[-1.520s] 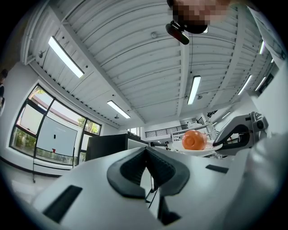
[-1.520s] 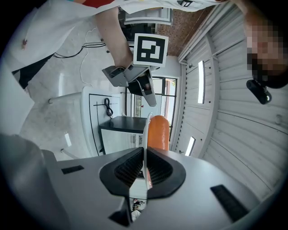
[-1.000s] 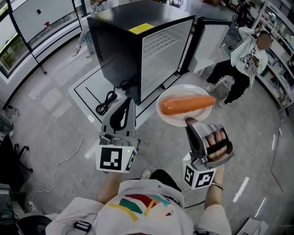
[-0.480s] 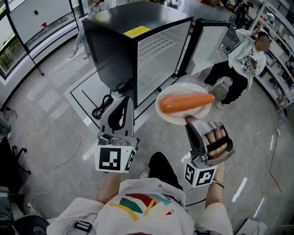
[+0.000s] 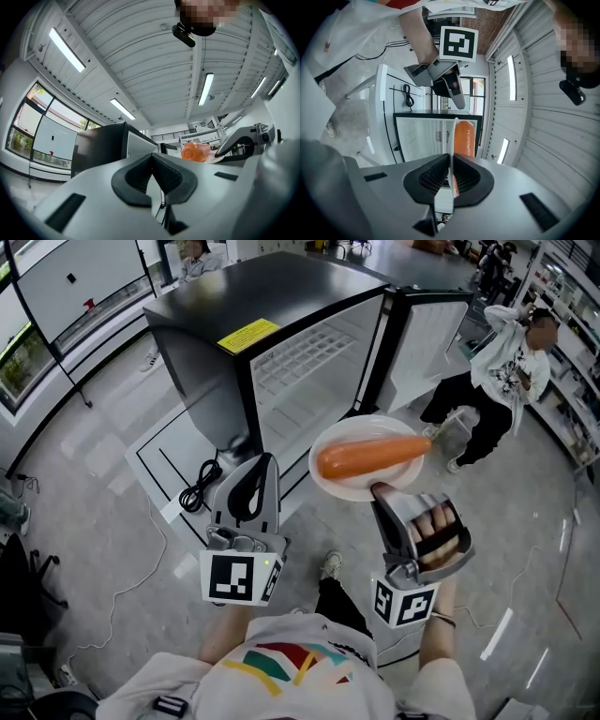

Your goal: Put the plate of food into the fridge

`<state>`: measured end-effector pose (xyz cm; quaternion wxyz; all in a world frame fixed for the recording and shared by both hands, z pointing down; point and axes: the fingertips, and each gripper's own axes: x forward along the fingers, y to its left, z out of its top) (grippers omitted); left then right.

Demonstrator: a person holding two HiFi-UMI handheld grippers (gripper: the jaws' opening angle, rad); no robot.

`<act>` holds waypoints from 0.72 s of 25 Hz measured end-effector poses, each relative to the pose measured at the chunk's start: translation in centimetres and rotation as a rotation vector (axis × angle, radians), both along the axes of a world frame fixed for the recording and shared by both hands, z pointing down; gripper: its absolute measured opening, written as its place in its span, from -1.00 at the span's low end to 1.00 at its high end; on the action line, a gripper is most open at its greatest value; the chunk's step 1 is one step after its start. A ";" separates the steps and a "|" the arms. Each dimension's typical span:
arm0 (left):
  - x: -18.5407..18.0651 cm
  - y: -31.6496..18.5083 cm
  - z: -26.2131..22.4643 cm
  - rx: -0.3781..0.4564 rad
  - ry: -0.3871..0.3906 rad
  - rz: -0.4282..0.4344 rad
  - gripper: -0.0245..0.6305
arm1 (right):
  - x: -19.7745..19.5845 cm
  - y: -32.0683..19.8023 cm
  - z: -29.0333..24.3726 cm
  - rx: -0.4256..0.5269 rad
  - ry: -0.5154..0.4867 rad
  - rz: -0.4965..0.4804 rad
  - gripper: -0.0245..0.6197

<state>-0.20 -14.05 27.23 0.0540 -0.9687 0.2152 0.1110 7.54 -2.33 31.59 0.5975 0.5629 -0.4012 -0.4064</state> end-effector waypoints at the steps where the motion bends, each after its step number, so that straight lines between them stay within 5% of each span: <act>1: 0.9 -0.4 0.0 -0.003 0.002 -0.007 -0.91 | 1.0 -0.5 0.0 -0.006 0.001 -0.005 -0.84; 18: 13.5 -7.6 0.1 -0.032 -0.020 -0.220 -0.91 | 15.6 -10.8 -0.4 -0.022 -0.008 -0.242 -0.84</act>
